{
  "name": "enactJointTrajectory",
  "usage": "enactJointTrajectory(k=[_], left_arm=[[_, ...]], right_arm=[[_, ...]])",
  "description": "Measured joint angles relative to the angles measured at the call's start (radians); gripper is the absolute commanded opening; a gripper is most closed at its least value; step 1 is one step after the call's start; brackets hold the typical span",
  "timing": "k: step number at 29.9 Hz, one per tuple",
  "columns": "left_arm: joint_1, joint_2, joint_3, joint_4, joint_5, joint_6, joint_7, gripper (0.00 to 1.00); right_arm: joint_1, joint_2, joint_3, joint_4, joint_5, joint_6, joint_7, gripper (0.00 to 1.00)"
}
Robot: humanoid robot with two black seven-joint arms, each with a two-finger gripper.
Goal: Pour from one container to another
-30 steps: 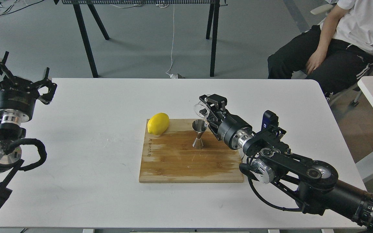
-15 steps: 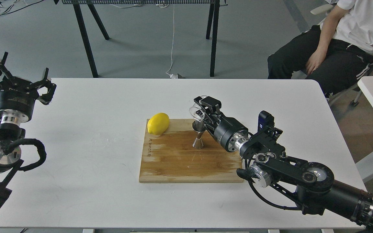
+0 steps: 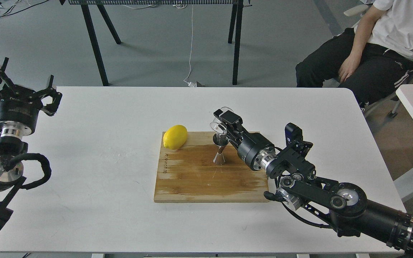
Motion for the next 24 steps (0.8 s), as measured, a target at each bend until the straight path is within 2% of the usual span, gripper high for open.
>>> enactJointTrajectory(k=[6, 16, 24], left_arm=[[0.003, 0.001, 0.000, 0.000, 0.000, 0.000, 0.000, 1.00], [0.003, 0.000, 0.000, 0.000, 0.000, 0.002, 0.000, 1.00], [0.002, 0.001, -0.001, 0.000, 0.000, 0.003, 0.000, 1.00]], right_arm=[[0.013, -0.001, -0.025, -0.006, -0.055, -0.025, 0.015, 0.28], [0.015, 0.006, -0.124, -0.086, -0.188, -0.098, 0.098, 0.28], [0.015, 0.009, -0.123, -0.093, -0.189, -0.106, 0.116, 0.29]])
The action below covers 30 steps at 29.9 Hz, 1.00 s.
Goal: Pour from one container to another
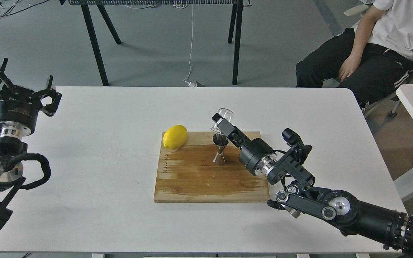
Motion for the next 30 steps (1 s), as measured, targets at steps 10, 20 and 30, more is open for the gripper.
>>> enactJointTrajectory(k=[10, 20, 30], left_arm=[[0.000, 0.002, -0.019, 0.000, -0.001, -0.006, 0.004, 1.00], [-0.002, -0.002, -0.021, 0.000, -0.001, 0.001, 0.008, 1.00], [-0.001, -0.002, -0.009, 0.003, 0.004, -0.001, 0.009, 1.00]], right_arm=[[-0.055, -0.050, 0.149, 0.148, 0.341, 0.015, -0.019, 0.30], [-0.219, -0.118, 0.529, 0.206, 0.907, 0.173, -0.061, 0.33], [-0.423, -0.113, 0.805, -0.028, 1.315, 0.556, -0.216, 0.32]])
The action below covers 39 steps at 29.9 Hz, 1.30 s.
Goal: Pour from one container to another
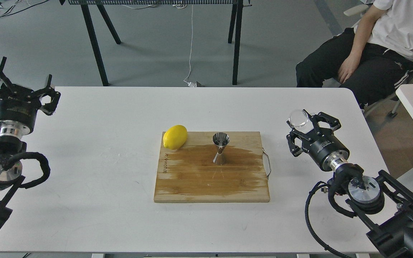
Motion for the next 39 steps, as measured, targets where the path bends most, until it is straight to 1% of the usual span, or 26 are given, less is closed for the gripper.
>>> enactJointTrajectory(k=[3, 7, 13, 19, 22, 24, 28, 31, 35, 36, 37, 38, 39], left_arm=[[0.002, 0.000, 0.001, 0.003, 0.003, -0.002, 0.001, 1.00], [0.002, -0.001, 0.001, 0.006, 0.004, -0.003, 0.002, 1.00], [-0.002, -0.001, 0.003, 0.006, 0.005, -0.004, 0.003, 1.00], [-0.003, -0.001, 0.003, 0.011, 0.007, -0.006, 0.003, 1.00], [-0.007, 0.000, 0.003, 0.020, 0.007, -0.006, 0.004, 1.00], [-0.012, 0.000, 0.003, 0.022, 0.008, -0.006, 0.004, 1.00], [-0.016, 0.000, 0.003, 0.023, 0.008, -0.006, 0.004, 1.00], [-0.016, -0.001, 0.003, 0.023, 0.009, -0.006, 0.004, 1.00], [-0.016, -0.001, 0.003, 0.023, 0.009, -0.006, 0.004, 1.00], [-0.015, -0.001, 0.003, 0.023, 0.009, -0.006, 0.004, 1.00], [-0.015, 0.000, 0.003, 0.023, 0.009, -0.006, 0.004, 1.00], [-0.014, 0.000, 0.003, 0.023, 0.009, -0.006, 0.004, 1.00], [-0.013, 0.000, 0.003, 0.023, 0.008, -0.006, 0.004, 1.00]], right_arm=[[-0.012, 0.003, 0.019, -0.080, 0.140, 0.052, -0.022, 0.32], [-0.025, 0.009, 0.023, -0.122, 0.265, 0.087, -0.026, 0.33], [-0.034, 0.081, 0.043, -0.164, 0.294, 0.098, -0.028, 0.34], [-0.025, 0.158, 0.053, -0.301, 0.292, 0.150, -0.050, 0.36], [-0.025, 0.168, 0.054, -0.336, 0.292, 0.165, -0.053, 0.40], [-0.028, 0.170, 0.054, -0.342, 0.292, 0.168, -0.054, 0.42], [-0.036, 0.170, 0.052, -0.340, 0.292, 0.170, -0.054, 0.50], [-0.037, 0.170, 0.052, -0.335, 0.291, 0.170, -0.054, 0.52], [-0.037, 0.169, 0.051, -0.334, 0.290, 0.169, -0.054, 0.62], [-0.037, 0.169, 0.051, -0.334, 0.290, 0.169, -0.054, 0.63], [-0.037, 0.169, 0.051, -0.334, 0.290, 0.169, -0.054, 0.62], [-0.037, 0.169, 0.051, -0.334, 0.290, 0.169, -0.053, 0.60], [-0.037, 0.169, 0.051, -0.334, 0.290, 0.169, -0.053, 0.51]])
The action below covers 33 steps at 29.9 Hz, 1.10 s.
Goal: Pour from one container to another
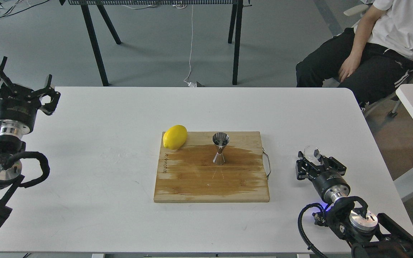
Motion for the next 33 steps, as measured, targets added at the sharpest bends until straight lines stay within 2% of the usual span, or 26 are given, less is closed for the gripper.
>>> enactJointTrajectory(k=[2, 6, 7, 10, 21, 22, 24, 30, 33], left_arm=[[0.002, 0.000, 0.000, 0.000, -0.001, 0.000, -0.001, 1.00], [0.005, -0.002, 0.000, 0.000, -0.001, 0.000, -0.003, 1.00], [0.006, -0.002, 0.000, -0.001, -0.001, 0.000, -0.003, 1.00], [0.006, -0.004, 0.000, -0.001, -0.001, 0.000, -0.003, 1.00], [0.005, -0.003, 0.000, -0.003, -0.001, 0.001, -0.003, 1.00], [0.005, -0.003, 0.000, -0.003, -0.001, 0.001, -0.003, 1.00], [0.005, -0.003, 0.000, -0.003, -0.001, 0.001, -0.003, 1.00], [0.003, -0.003, 0.000, -0.003, -0.001, 0.001, -0.003, 1.00], [0.003, -0.003, 0.000, -0.003, -0.001, 0.000, -0.003, 1.00]], right_arm=[[0.001, -0.001, 0.001, 0.000, 0.000, 0.000, 0.000, 0.32], [0.009, -0.004, 0.001, -0.002, -0.001, 0.000, 0.001, 0.31], [0.010, -0.005, 0.001, -0.002, -0.001, 0.000, 0.000, 0.33], [0.012, -0.007, 0.001, -0.006, -0.001, 0.000, 0.000, 0.48], [0.016, -0.008, 0.002, -0.011, -0.002, -0.003, 0.002, 0.71], [0.016, -0.008, 0.004, -0.011, -0.002, -0.002, 0.002, 0.76], [0.016, -0.008, 0.006, -0.011, -0.002, -0.002, 0.002, 0.97], [0.016, -0.016, 0.008, 0.000, -0.002, 0.007, 0.006, 0.99], [0.035, -0.030, 0.004, 0.004, -0.008, 0.045, 0.006, 0.99]])
